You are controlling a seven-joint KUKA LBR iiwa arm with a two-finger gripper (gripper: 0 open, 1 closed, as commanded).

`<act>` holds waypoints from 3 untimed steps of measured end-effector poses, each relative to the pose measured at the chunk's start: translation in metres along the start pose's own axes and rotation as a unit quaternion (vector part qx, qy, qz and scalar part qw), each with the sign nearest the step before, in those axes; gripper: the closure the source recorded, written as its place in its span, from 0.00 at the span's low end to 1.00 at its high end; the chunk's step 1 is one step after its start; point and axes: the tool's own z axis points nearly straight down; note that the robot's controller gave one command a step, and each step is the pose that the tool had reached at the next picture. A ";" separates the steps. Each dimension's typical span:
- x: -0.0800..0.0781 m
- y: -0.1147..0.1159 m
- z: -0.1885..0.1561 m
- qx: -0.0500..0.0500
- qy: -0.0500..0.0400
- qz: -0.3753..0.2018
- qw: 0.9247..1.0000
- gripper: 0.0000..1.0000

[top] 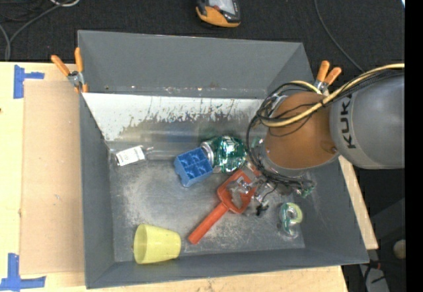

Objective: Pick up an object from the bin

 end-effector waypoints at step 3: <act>-0.024 0.032 -0.011 -0.003 -0.001 -0.141 0.990 1.00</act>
Offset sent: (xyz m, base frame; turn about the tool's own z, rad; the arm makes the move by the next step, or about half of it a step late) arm -0.0009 0.0105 0.0296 -0.0198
